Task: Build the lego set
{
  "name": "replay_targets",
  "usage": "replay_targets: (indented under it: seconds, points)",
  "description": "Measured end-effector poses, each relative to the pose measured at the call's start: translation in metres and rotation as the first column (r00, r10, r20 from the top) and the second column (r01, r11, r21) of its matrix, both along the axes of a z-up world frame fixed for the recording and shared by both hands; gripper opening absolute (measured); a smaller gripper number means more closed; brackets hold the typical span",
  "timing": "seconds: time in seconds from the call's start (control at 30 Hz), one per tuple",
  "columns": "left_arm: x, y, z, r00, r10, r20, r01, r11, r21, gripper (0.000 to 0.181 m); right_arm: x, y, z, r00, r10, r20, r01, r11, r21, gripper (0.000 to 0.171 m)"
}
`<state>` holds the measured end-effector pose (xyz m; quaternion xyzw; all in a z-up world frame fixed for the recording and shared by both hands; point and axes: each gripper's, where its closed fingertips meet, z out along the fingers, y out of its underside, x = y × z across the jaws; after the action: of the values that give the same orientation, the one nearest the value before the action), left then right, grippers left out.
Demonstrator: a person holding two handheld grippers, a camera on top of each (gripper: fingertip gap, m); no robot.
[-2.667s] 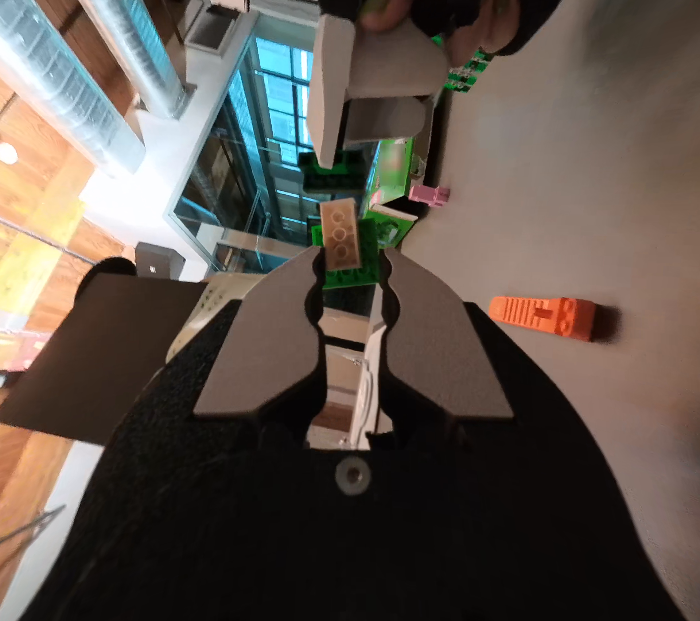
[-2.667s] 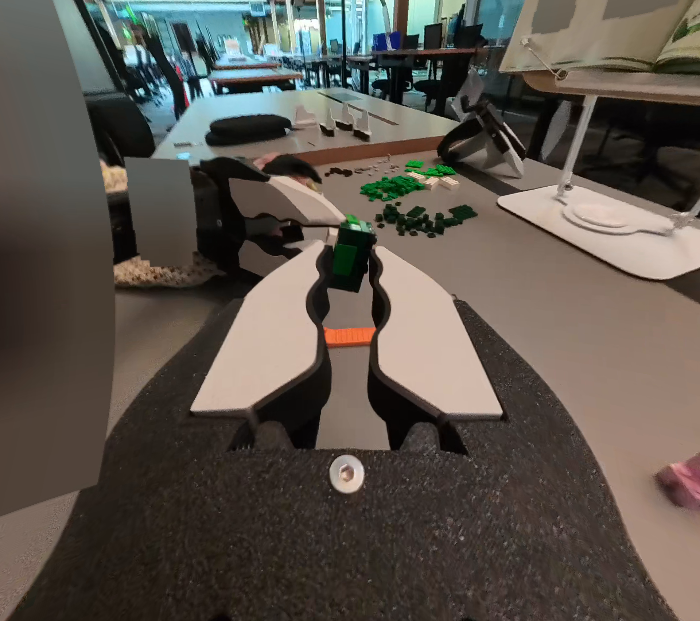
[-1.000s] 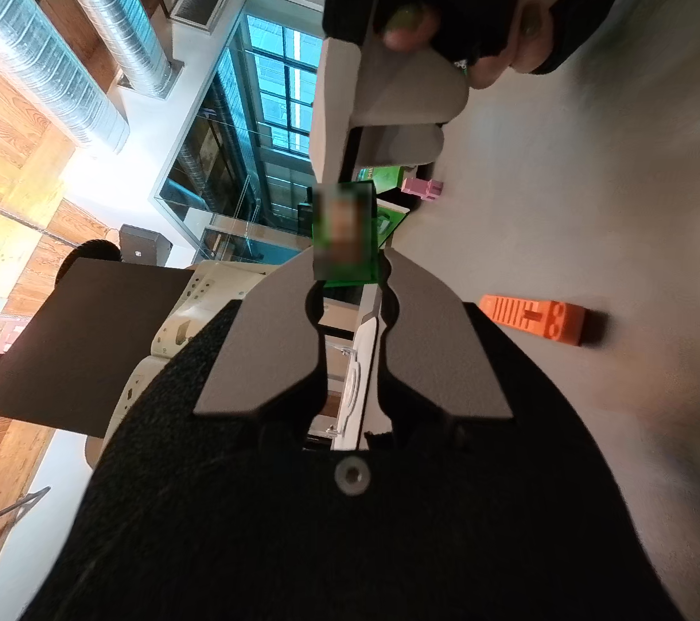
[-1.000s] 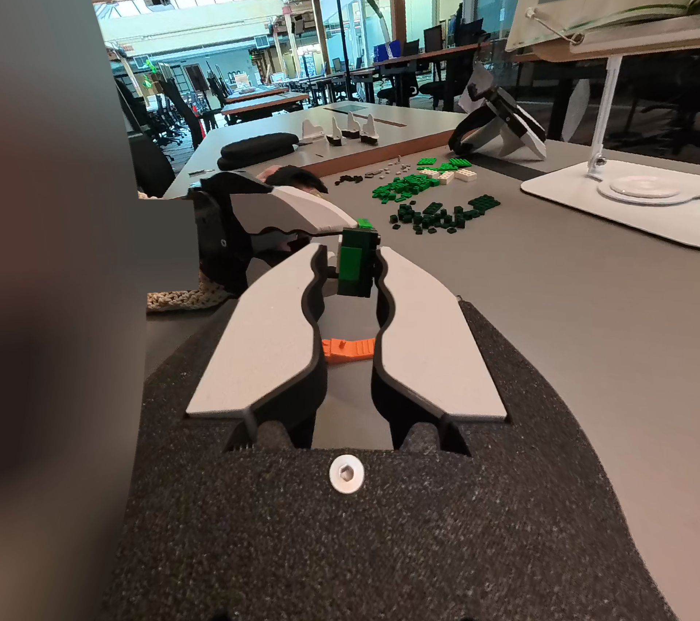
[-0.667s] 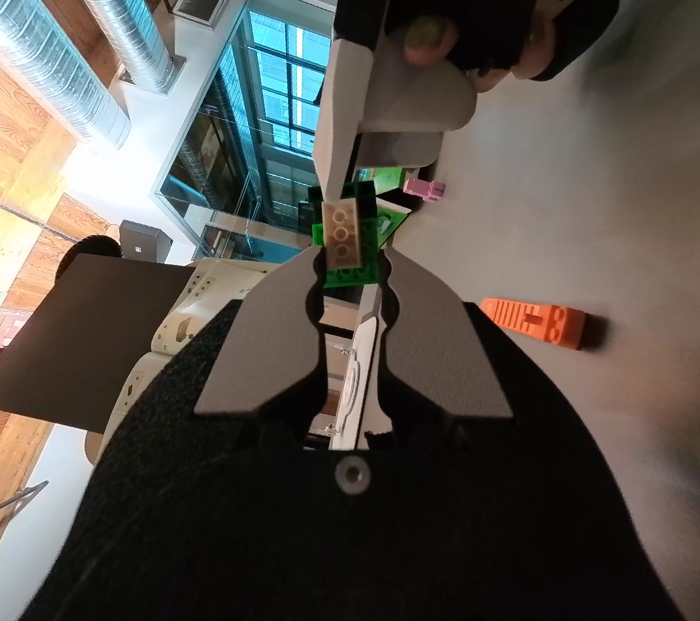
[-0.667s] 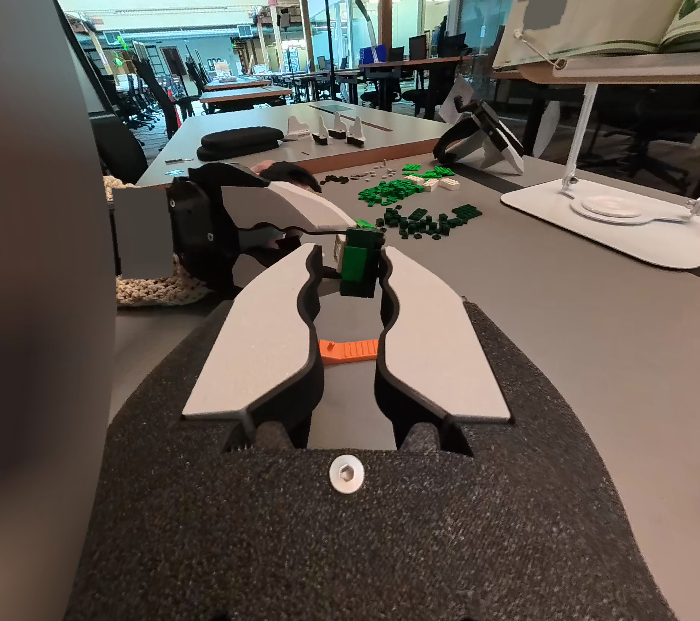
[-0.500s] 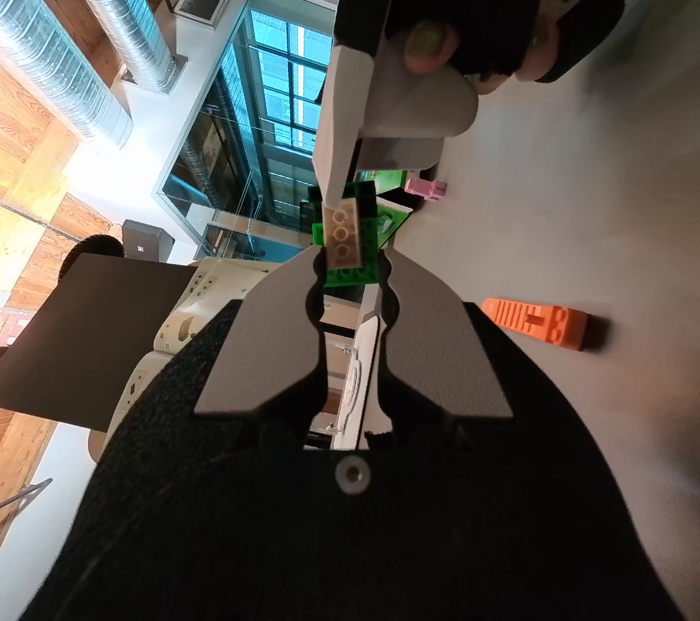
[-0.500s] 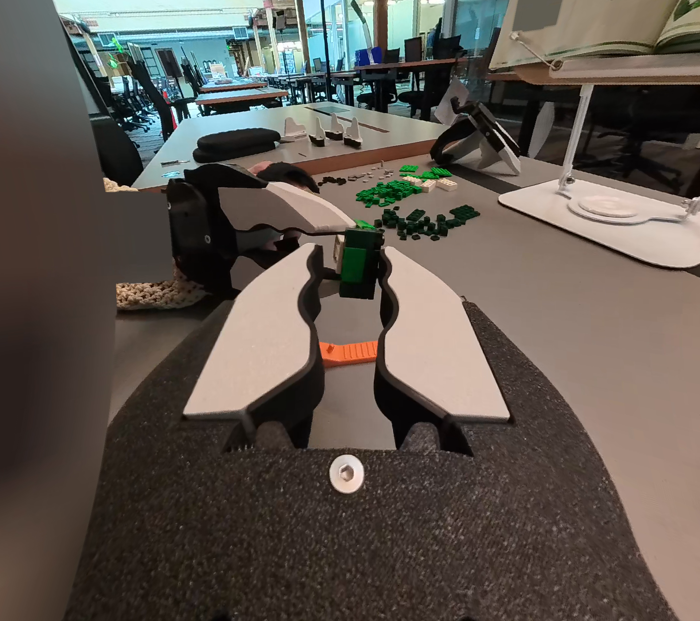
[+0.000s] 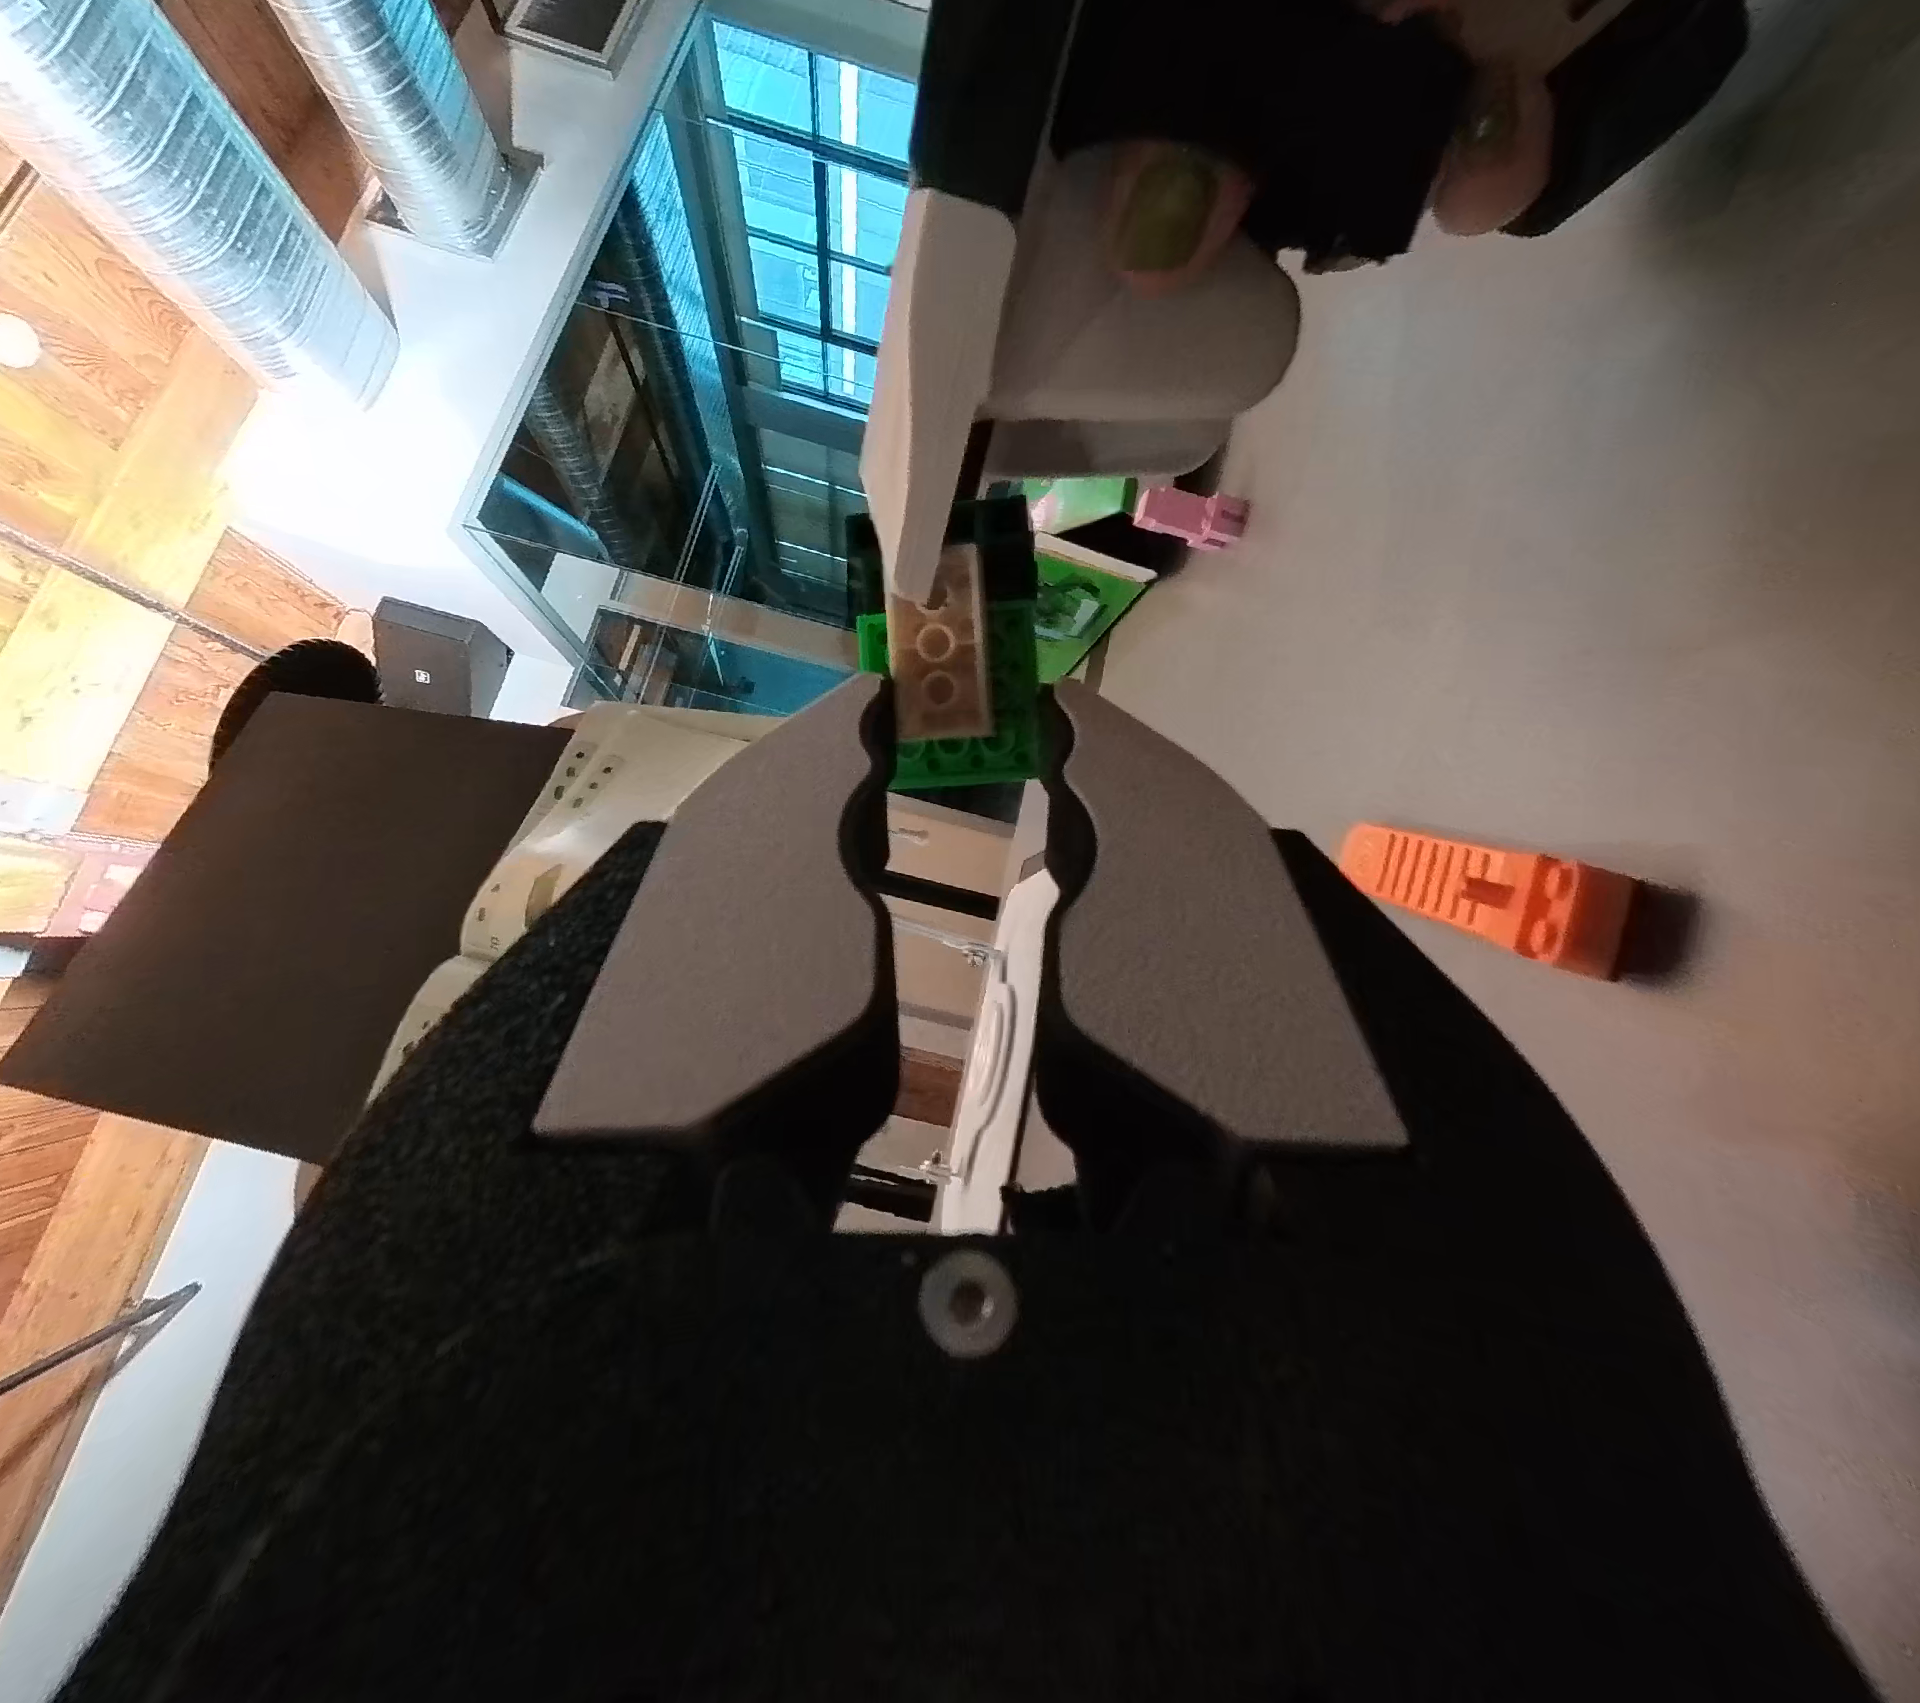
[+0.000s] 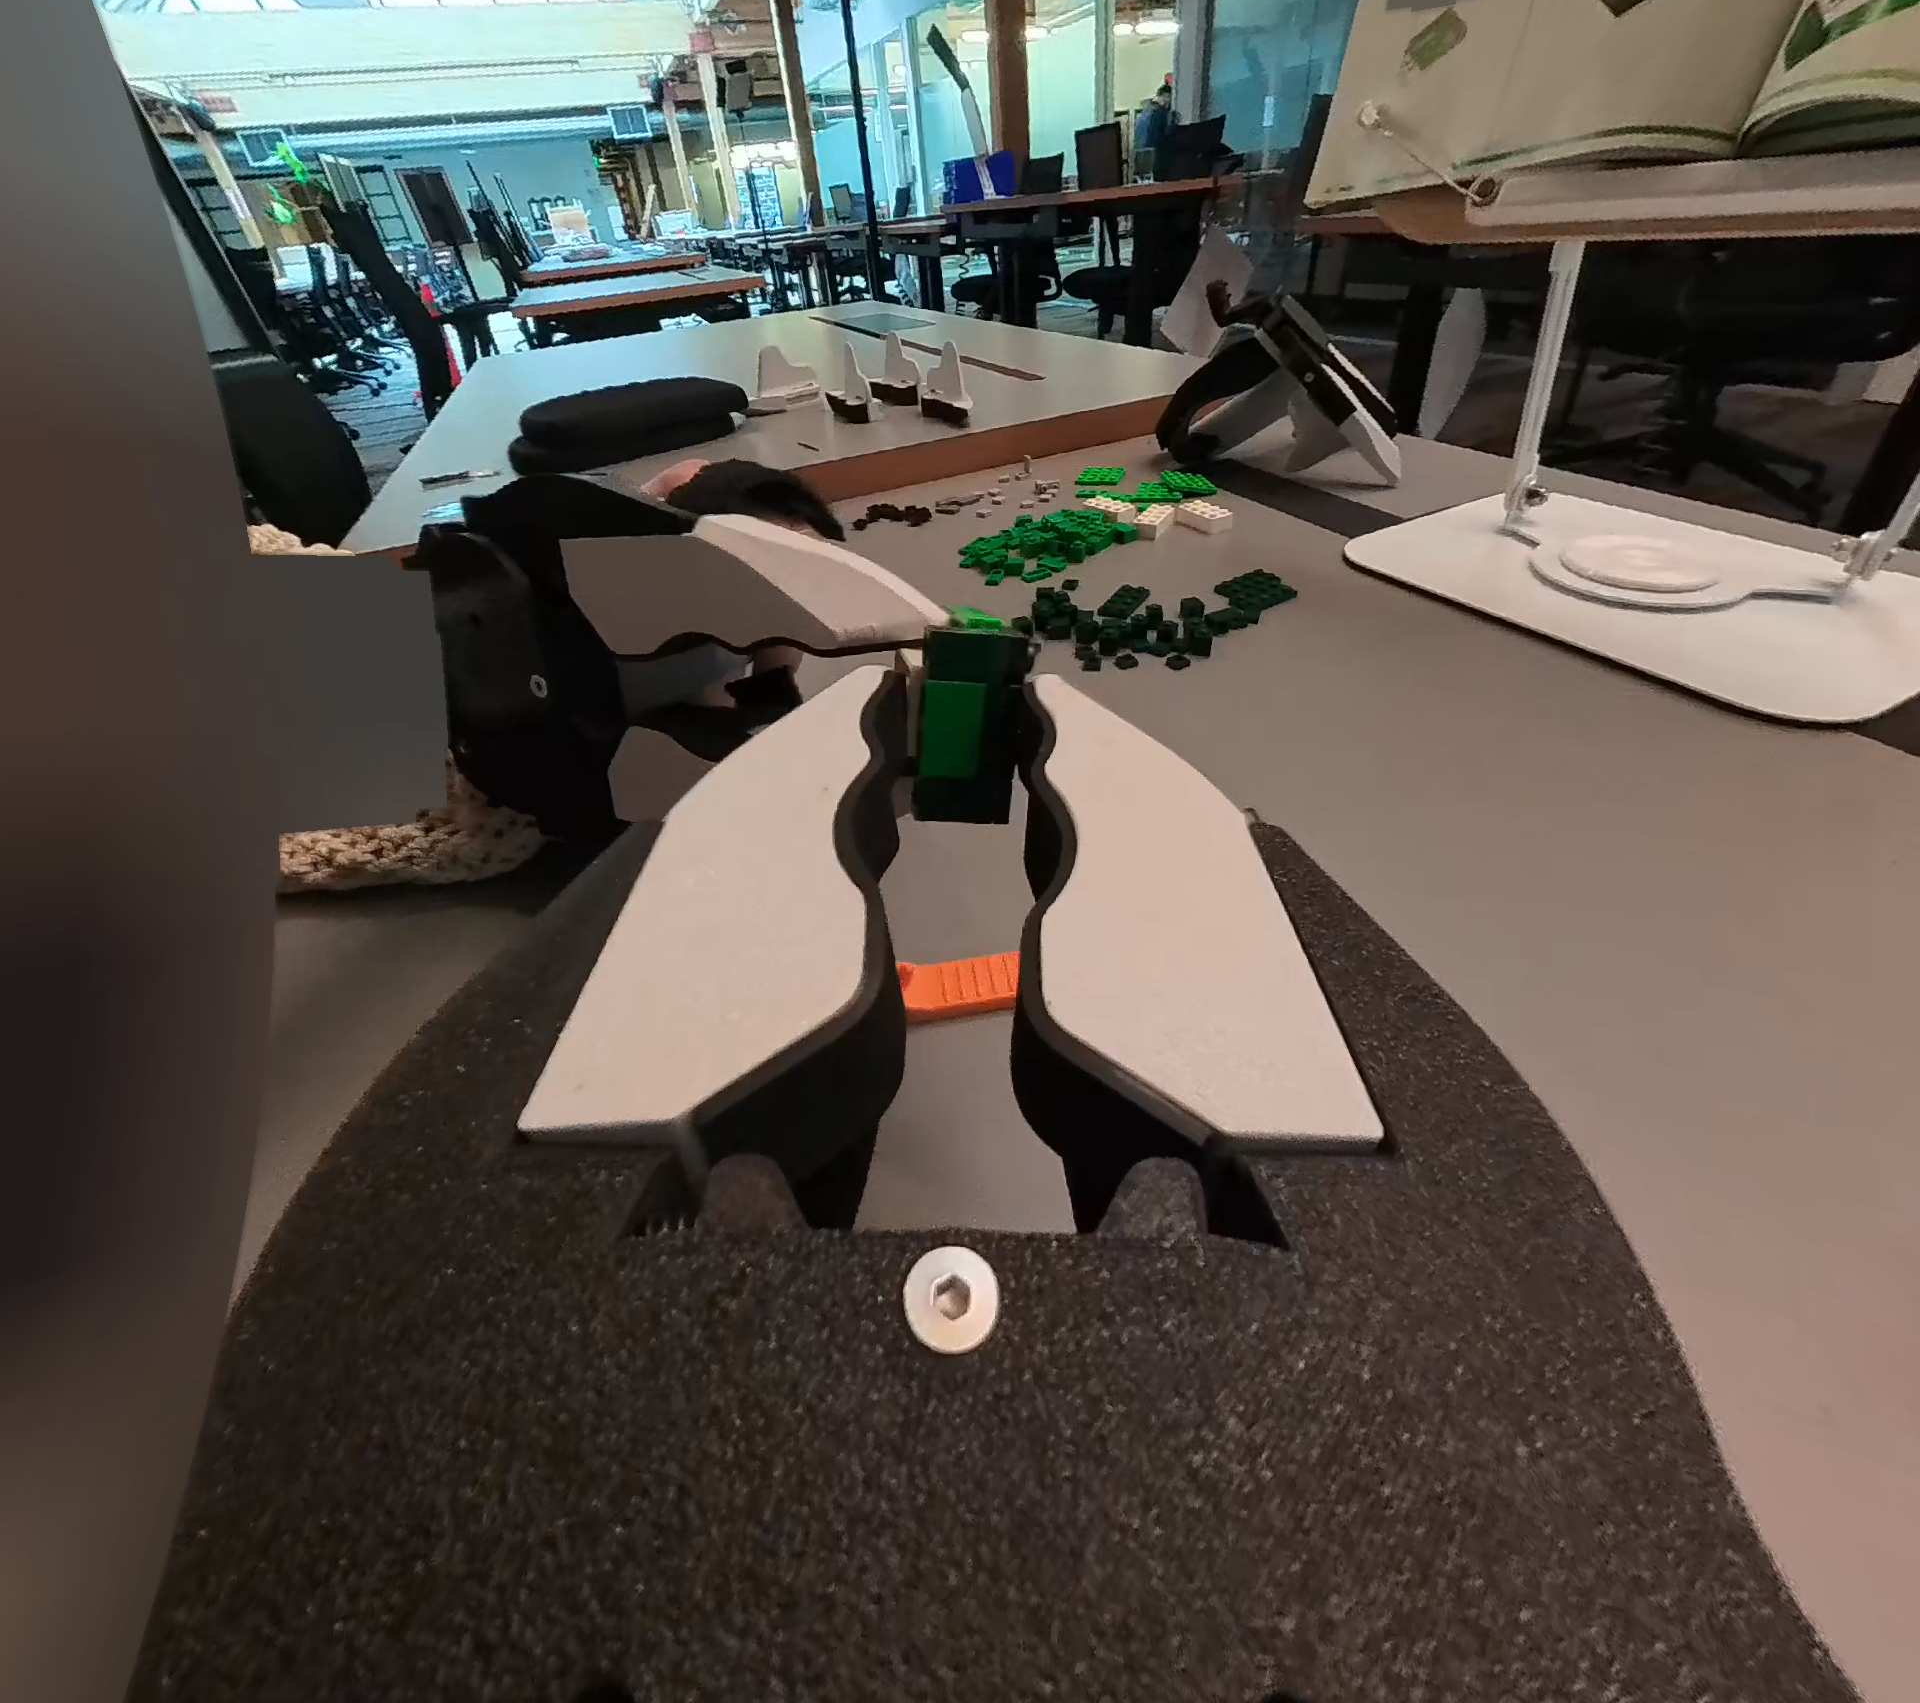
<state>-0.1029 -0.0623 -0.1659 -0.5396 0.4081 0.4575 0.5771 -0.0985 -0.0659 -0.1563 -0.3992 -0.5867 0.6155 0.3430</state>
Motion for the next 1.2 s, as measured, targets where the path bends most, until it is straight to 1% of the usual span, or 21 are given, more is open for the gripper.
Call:
replay_targets:
  seconds: [0.27, 0.4, 0.5, 0.67, 0.8, 1.03, 1.2]
  points:
    - [-0.0009, -0.0002, 0.0027, 1.0, 0.004, 0.007, -0.004, 1.0, 0.009, 0.025, 0.0006, -0.0016, 0.0018, 1.0, 0.003, -0.008, -0.003, 1.0, 0.023, 0.02]
    - [-0.0012, 0.0006, 0.0014, 1.0, 0.004, 0.001, -0.004, 1.0, 0.002, 0.025, 0.0004, -0.0009, 0.0007, 1.0, 0.02, -0.006, -0.02, 1.0, -0.009, 0.019]
    - [-0.0019, 0.0016, 0.0011, 1.0, 0.004, -0.004, -0.004, 1.0, 0.0, 0.025, -0.0003, -0.0002, 0.0002, 1.0, 0.006, -0.026, -0.006, 1.0, -0.008, 0.02]
    - [-0.0008, 0.0019, 0.0019, 1.0, -0.002, -0.011, 0.002, 1.0, 0.003, 0.025, -0.0018, 0.0001, -0.0017, 0.999, -0.015, -0.032, 0.015, 0.999, 0.028, 0.026]
    - [-0.0021, 0.0031, 0.0021, 1.0, 0.003, -0.01, -0.003, 1.0, -0.001, 0.025, -0.0008, -0.0013, -0.0006, 1.0, -0.001, -0.029, 0.001, 1.0, 0.008, 0.021]
    - [-0.0034, 0.004, 0.0036, 1.0, 0.006, -0.008, -0.006, 1.0, 0.001, 0.025, -0.0012, -0.0017, -0.0008, 0.999, -0.021, -0.029, 0.023, 0.999, 0.045, 0.02]
    - [-0.0031, 0.0041, 0.0046, 1.0, 0.004, -0.012, -0.004, 1.0, 0.002, 0.025, -0.0006, -0.0025, -0.0008, 0.999, -0.017, -0.032, 0.018, 0.999, 0.041, 0.02]
